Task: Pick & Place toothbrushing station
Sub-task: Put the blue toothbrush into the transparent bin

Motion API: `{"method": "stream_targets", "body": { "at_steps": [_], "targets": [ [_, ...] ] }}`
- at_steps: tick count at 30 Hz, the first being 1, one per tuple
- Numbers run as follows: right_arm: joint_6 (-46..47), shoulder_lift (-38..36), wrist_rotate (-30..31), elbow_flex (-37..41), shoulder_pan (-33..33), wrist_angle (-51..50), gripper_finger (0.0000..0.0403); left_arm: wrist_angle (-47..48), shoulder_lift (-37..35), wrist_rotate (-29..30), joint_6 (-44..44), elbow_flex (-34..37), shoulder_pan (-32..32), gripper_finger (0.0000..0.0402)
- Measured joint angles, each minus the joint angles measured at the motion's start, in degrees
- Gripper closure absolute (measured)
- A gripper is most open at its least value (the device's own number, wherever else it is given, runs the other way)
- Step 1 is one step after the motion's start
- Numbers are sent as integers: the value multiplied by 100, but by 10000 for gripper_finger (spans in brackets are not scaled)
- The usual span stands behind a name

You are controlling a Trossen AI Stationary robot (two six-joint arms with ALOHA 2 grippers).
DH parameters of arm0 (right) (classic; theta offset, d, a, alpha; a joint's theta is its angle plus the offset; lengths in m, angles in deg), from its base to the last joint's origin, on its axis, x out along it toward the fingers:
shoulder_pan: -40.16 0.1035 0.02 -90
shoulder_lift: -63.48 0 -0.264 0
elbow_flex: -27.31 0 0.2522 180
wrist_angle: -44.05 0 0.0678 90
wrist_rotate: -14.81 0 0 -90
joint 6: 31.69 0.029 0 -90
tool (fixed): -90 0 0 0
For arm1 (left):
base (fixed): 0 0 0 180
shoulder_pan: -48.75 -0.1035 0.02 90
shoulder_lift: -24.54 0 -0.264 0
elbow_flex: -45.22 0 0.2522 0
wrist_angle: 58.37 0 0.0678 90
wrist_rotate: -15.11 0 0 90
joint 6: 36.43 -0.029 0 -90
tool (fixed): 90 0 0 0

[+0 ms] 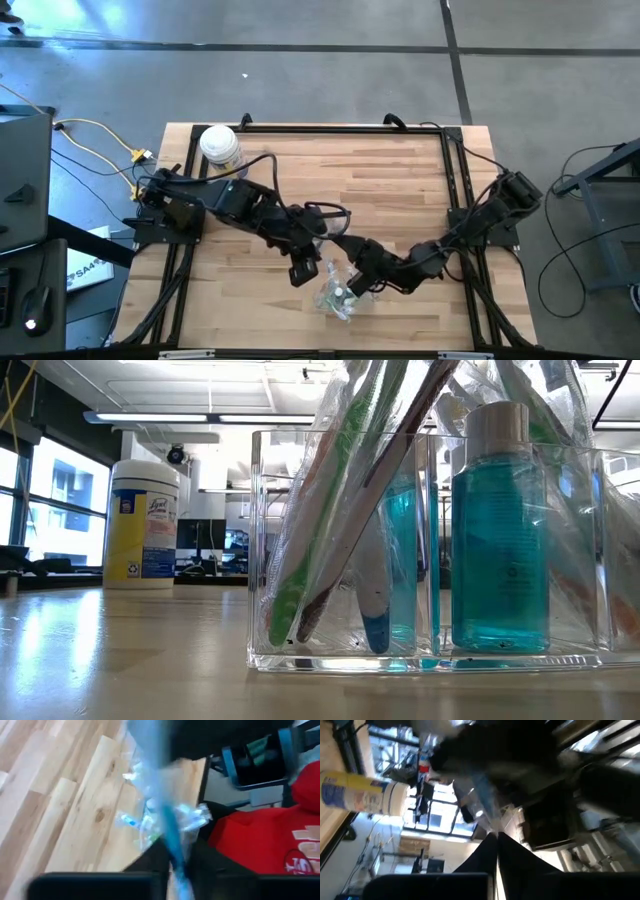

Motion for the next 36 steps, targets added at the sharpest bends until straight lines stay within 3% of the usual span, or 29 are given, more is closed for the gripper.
{"method": "stream_targets", "body": {
  "at_steps": [3, 12, 24, 30, 36],
  "targets": [
    [0, -8, -36, -7, 38, 3, 399, 43, 0, 5, -125, 6, -6, 384],
    [16, -4, 239, -7, 157, -42, 399, 209, 0, 80, -161, 4, -4, 384],
    [40, -32, 942, -4, 925, 436, 399, 243, -7, 106, -167, 2, 5, 384],
    [-13, -87, 1751, 2, 1247, 1216, 399, 241, -7, 176, -154, 2, 4, 384],
    [-570, -447, 1970, 7, 1684, 2953, 399, 240, -7, 404, -202, -3, 97, 384]
  ]
}}
